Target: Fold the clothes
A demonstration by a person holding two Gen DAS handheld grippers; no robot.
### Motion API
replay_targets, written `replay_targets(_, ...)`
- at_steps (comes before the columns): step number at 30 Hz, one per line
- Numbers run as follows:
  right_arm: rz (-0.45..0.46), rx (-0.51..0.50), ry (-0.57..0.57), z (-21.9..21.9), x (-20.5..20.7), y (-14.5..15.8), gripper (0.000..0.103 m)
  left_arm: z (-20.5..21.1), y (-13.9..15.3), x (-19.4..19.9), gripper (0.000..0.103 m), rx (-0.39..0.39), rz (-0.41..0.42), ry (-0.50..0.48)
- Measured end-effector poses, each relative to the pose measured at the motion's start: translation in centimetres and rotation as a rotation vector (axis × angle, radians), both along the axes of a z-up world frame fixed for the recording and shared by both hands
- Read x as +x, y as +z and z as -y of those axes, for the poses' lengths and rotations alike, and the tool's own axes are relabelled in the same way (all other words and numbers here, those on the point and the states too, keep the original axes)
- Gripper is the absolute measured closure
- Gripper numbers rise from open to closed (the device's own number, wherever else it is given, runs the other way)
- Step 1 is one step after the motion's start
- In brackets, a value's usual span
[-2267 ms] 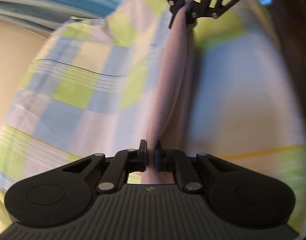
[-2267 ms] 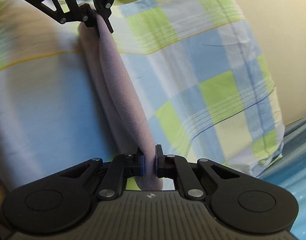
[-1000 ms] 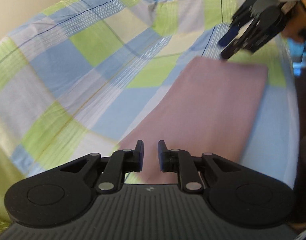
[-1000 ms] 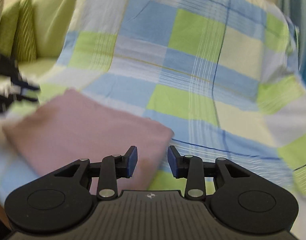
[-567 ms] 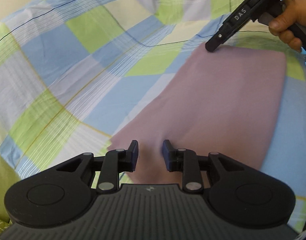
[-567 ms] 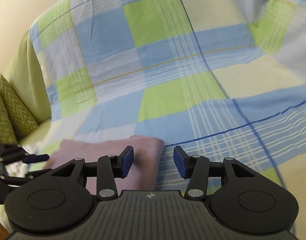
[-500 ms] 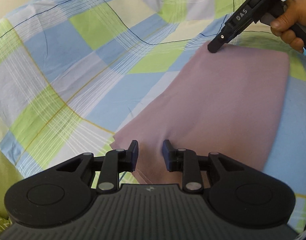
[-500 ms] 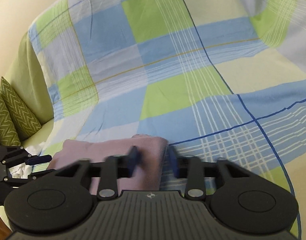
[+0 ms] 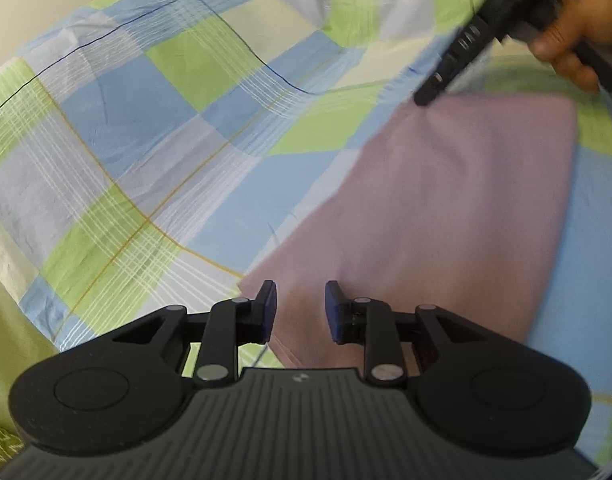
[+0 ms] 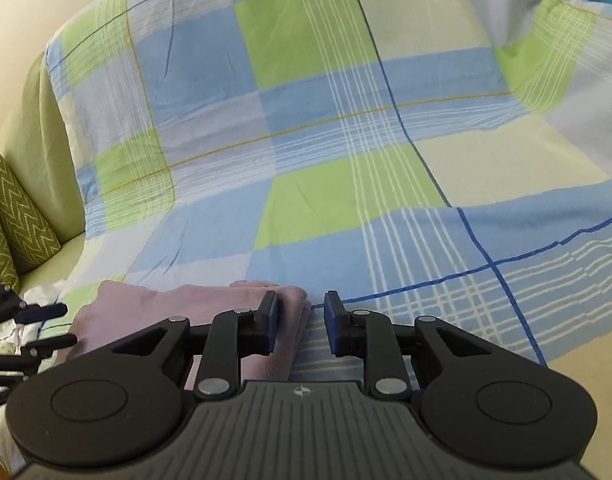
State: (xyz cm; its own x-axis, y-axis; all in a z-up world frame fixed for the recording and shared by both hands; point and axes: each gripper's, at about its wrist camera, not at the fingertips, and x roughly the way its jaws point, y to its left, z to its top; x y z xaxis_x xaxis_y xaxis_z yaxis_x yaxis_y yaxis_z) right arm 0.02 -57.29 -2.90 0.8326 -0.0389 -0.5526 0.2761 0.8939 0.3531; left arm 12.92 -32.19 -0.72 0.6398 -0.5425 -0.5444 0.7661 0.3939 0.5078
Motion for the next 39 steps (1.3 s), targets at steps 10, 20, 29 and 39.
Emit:
replay_targets(10, 0.108, -0.100, 0.022, -2.0, -1.3, 1.9, 0.081, 8.4, 1.0, 0.2, 0.079, -0.142, -0.204, -0.180)
replay_targets(20, 0.009, -0.199, 0.133, -4.1, -0.7, 0.4, 0.089, 5.2, -1.9, 4.6, 0.079, -0.007, -0.041, -0.017)
replay_targets(29, -0.022, -0.285, 0.146, -5.7, -0.7, 0.1, 0.087, -0.4, -0.1, 6.0, 0.074, -0.059, -0.041, 0.106)
replay_targets(39, -0.045, -0.384, 0.221, -7.6, 1.9, -0.8, 0.087, 0.3, -1.6, 5.8, 0.074, -0.071, -0.102, 0.035)
